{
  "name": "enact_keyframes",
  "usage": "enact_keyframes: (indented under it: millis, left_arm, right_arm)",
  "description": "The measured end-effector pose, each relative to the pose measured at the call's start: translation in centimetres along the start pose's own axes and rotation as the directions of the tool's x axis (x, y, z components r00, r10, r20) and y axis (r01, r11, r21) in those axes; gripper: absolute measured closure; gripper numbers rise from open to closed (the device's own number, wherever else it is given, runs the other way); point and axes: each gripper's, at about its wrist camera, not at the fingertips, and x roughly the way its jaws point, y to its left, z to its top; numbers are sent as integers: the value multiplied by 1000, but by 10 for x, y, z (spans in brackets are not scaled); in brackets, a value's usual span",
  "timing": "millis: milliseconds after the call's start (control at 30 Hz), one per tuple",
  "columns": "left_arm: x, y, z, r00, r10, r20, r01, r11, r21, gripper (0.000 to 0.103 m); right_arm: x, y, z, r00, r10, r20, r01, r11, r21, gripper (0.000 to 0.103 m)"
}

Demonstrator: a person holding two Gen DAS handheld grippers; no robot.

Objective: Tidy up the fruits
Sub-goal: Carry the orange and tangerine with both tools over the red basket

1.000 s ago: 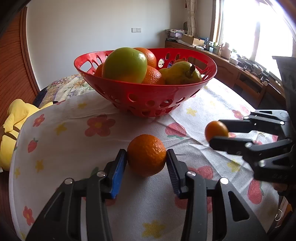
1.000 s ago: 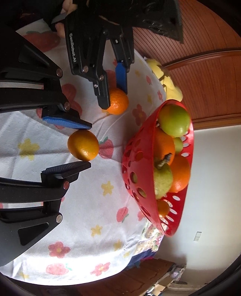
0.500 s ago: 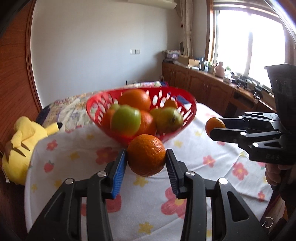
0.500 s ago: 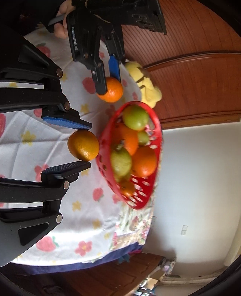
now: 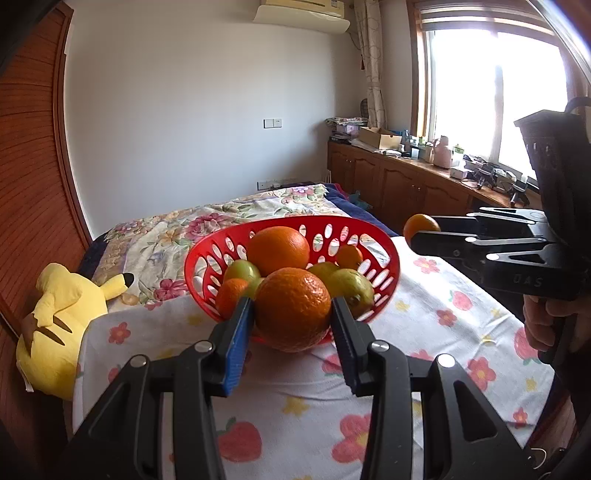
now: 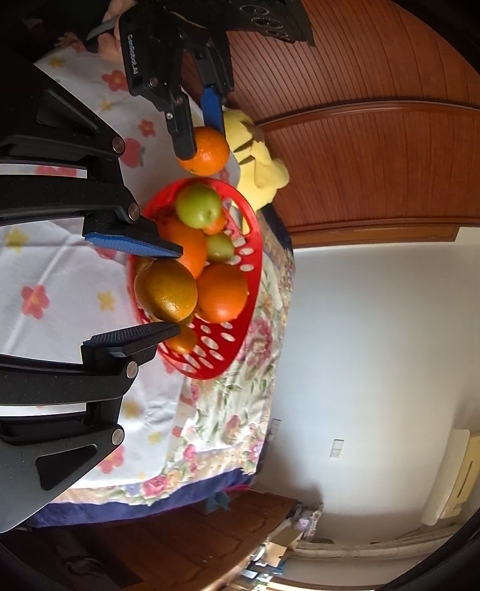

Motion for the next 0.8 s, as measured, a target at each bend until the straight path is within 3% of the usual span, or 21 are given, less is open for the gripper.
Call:
enact_keyframes:
  millis: [800]
  left_arm:
    - [49, 8, 24, 1000, 12, -2, -12, 1000, -26, 62]
  right_arm:
    - [102, -52, 18, 996, -2, -85, 4, 1000, 27, 68]
